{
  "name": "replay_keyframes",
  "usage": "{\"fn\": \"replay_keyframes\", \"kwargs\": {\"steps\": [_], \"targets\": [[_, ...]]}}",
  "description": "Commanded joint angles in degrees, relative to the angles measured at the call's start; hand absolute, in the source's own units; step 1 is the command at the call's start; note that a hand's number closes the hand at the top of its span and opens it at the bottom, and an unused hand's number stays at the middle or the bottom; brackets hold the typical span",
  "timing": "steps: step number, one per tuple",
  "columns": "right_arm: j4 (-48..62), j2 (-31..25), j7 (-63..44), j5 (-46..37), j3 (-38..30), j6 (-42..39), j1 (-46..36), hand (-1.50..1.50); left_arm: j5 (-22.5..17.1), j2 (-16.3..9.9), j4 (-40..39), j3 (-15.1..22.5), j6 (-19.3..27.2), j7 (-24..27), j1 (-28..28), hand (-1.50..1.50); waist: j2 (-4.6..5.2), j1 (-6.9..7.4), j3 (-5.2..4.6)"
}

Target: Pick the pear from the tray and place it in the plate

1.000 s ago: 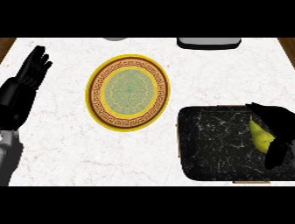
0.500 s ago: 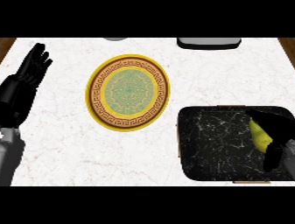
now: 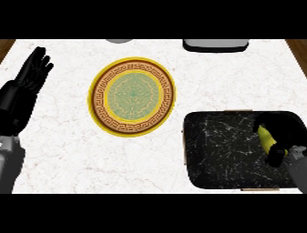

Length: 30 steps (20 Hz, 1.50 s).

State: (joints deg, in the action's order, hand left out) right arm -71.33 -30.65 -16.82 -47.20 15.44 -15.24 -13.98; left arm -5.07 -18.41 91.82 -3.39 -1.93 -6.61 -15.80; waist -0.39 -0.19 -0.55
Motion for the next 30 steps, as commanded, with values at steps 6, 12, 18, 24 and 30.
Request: {"fn": "replay_keyframes", "kwargs": {"steps": [6,12,18,24,30], "targets": [[-16.72,7.37,-27.03,-6.55,-4.53,13.44,17.86,1.5,0.15,-0.4,1.21,-1.73,1.07,-0.5,2.38,0.0,-0.66,-3.45,0.34],[-35.22,10.33,-35.1,-20.42,3.1,21.16,29.36,1.5,0.45,-0.33,-1.72,-1.7,-0.36,1.17,0.72,0.0,0.1,-1.67,0.44],[-50.93,13.72,-36.63,-23.52,10.86,16.85,26.14,1.5,1.07,1.31,2.35,0.38,0.87,-3.13,-0.38,0.0,0.04,-0.68,0.49],[-55.0,22.3,-37.33,-29.23,21.12,19.32,18.9,1.5,1.79,0.7,1.34,-0.14,-0.38,0.12,1.36,0.0,0.18,0.16,0.51],[-44.22,30.37,-42.27,-27.03,22.43,14.31,0.34,1.5,-0.2,0.43,0.52,-1.88,-2.4,0.2,0.77,0.0,0.49,0.96,0.5]]}}
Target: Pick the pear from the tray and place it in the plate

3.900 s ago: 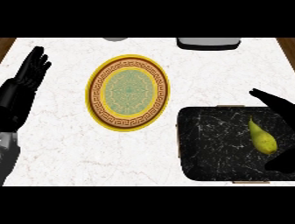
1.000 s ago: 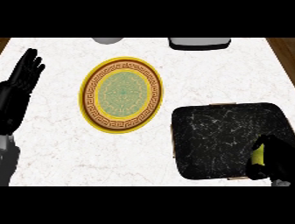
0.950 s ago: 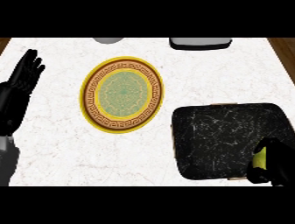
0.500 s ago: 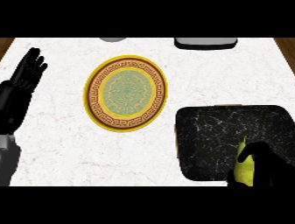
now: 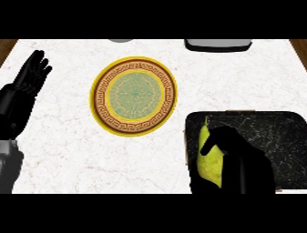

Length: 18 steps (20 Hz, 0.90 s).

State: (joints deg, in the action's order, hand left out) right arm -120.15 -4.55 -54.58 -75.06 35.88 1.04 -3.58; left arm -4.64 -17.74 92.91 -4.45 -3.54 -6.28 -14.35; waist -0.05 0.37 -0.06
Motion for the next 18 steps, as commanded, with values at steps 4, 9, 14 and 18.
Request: {"fn": "replay_keyframes", "kwargs": {"steps": [4,9,14,18], "targets": [[13.54,4.43,-8.12,5.78,1.48,0.53,-21.65,1.5,-0.18,-0.29,-4.78,-1.69,-1.46,1.83,-2.71,0.0,0.25,0.43,0.0],[26.58,4.51,-10.35,14.75,-1.49,8.25,-33.45,1.5,1.01,1.66,-4.09,-0.03,-0.54,1.06,-2.74,0.0,0.41,1.17,0.01],[39.14,4.53,-9.23,22.49,-2.23,16.11,-41.58,1.5,1.92,1.45,-4.64,0.16,-0.93,1.77,-4.32,0.0,0.45,1.37,0.02],[53.29,4.53,-1.18,26.73,-8.3,21.87,-46.32,1.5,2.18,2.63,-0.67,1.45,0.09,-1.2,-2.48,0.0,0.67,2.43,0.06]]}}
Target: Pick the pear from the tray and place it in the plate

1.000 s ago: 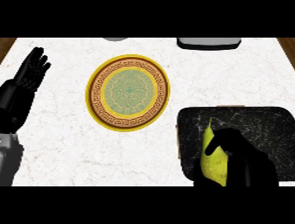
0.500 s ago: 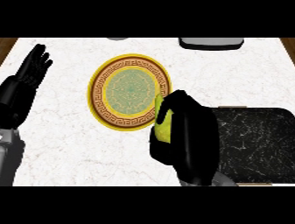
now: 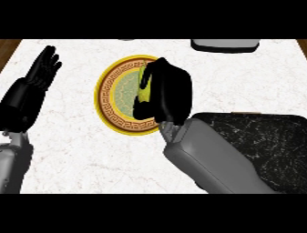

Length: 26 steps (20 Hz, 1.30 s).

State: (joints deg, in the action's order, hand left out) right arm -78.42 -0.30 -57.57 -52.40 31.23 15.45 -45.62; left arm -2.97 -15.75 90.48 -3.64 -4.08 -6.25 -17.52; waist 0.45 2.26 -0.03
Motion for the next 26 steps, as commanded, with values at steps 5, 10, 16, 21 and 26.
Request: {"fn": "replay_keyframes", "kwargs": {"steps": [5,10,16,21,26], "targets": [[27.28,0.29,2.64,9.15,-0.3,13.47,-11.76,1.5,-0.28,0.26,-0.23,0.36,-1.03,-0.63,-1.85,0.0,0.41,1.22,0.0],[38.34,0.29,5.59,17.0,1.84,13.08,-18.39,1.5,-0.33,0.28,-0.58,0.52,-1.98,0.79,-1.96,0.0,0.95,3.32,-0.03],[43.77,0.29,9.19,25.35,-0.06,22.12,-17.18,-1.5,-0.24,0.82,-0.25,0.98,-1.7,-0.77,-3.4,0.0,1.31,4.27,0.02],[41.93,0.29,17.83,33.15,-0.04,27.29,-15.56,-1.5,1.05,2.02,-0.47,2.07,-0.61,-0.67,-4.53,0.0,1.54,4.75,0.09],[44.1,0.29,24.74,35.17,-2.9,35.85,-17.98,-1.5,0.68,1.88,-0.61,2.02,-1.1,-1.44,-4.69,0.0,1.69,4.8,0.11]]}}
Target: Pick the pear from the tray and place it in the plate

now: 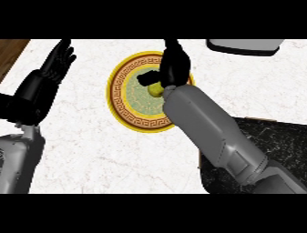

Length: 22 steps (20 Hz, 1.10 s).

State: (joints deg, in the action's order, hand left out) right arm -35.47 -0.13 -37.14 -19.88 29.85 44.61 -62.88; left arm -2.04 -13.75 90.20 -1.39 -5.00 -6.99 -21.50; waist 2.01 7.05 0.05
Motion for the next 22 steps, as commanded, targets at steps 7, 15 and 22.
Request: {"fn": "replay_keyframes", "kwargs": {"steps": [7,15,22], "targets": [[-5.54,0.12,13.98,12.57,-3.9,14.78,3.42,-1.5,0.44,-0.63,-1.59,-1.78,0.76,0.12,-0.59,0.0,-0.74,-2.51,0.03],[-14.0,0.12,24.6,18.24,-7.06,16.48,13.37,-1.5,-0.14,-1.86,2.43,-3.59,-0.38,0.97,6.67,0.0,-1.96,-6.13,-0.01],[-29.32,-7.83,26.91,16.29,-6.7,8.88,28.05,-1.5,-1.44,-1.49,2.47,-5.67,-0.67,0.77,8.21,0.0,-2.26,-7.5,-0.06]]}}
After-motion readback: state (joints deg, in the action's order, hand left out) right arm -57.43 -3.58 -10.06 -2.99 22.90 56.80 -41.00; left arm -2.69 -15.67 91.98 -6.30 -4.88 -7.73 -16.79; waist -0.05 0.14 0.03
